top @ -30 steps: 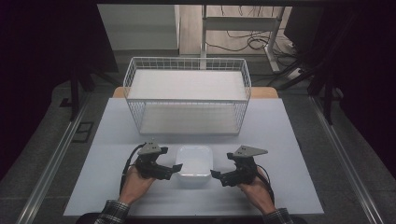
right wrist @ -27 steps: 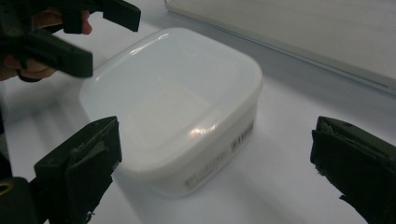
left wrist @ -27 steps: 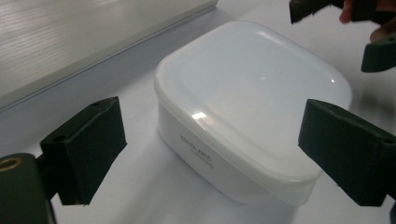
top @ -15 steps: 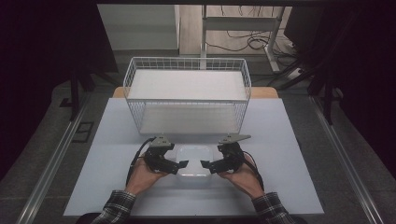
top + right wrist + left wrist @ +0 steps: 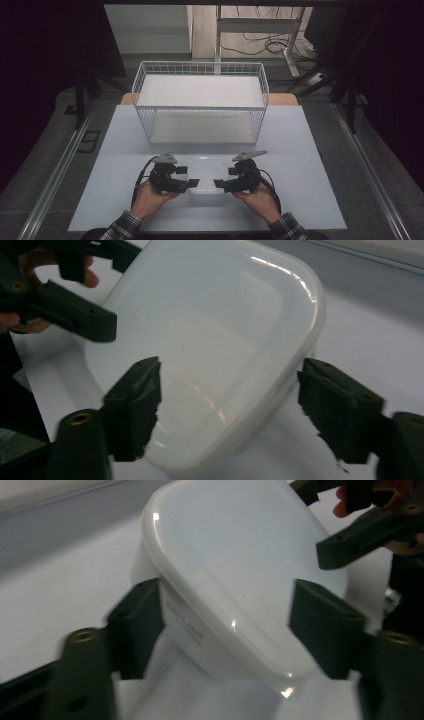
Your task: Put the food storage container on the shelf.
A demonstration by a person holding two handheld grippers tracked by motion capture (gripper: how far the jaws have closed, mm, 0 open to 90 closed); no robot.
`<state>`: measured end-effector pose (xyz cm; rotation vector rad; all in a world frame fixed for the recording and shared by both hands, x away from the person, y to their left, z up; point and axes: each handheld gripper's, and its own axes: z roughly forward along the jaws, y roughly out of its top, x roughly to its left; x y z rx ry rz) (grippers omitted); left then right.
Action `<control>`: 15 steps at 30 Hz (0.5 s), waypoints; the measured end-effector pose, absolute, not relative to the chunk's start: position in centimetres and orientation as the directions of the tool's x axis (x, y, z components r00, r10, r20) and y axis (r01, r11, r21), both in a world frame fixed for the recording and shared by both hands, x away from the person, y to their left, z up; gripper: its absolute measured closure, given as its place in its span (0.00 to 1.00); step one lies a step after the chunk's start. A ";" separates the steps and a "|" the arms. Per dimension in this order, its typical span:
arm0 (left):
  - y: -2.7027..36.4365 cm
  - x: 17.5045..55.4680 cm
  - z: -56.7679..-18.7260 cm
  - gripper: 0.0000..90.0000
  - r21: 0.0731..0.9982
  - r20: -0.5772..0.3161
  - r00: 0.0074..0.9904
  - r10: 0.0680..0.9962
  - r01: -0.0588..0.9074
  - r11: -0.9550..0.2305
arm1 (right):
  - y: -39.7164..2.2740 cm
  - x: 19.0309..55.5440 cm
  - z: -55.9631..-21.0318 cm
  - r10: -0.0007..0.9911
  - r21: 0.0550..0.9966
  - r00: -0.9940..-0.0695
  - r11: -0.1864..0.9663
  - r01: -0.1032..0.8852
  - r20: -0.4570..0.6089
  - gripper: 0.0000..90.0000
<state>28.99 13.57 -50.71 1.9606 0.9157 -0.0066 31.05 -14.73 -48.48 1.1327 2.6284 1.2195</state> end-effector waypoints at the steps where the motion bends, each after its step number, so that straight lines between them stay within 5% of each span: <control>1: 13.8 28.7 -50.6 0.43 0.750 -0.363 0.713 0.600 0.606 -0.266 | -14.9 30.8 -48.3 0.635 0.675 -0.728 0.421 0.606 0.257 0.37; 5: 14.0 27.9 -50.1 0.59 0.749 -0.357 0.693 0.626 0.613 -0.252 | -16.0 30.4 -47.9 0.661 0.688 -0.689 0.353 0.634 0.296 0.62; 14: 14.1 27.7 -49.9 0.78 0.777 -0.367 0.632 0.683 0.612 -0.149 | -16.3 29.7 -47.4 0.701 0.739 -0.667 0.307 0.600 0.251 0.77; 15: 14.3 27.7 -49.9 0.85 0.783 -0.356 0.612 0.706 0.608 -0.132 | -16.4 29.6 -47.4 0.701 0.751 -0.663 0.282 0.597 0.263 0.86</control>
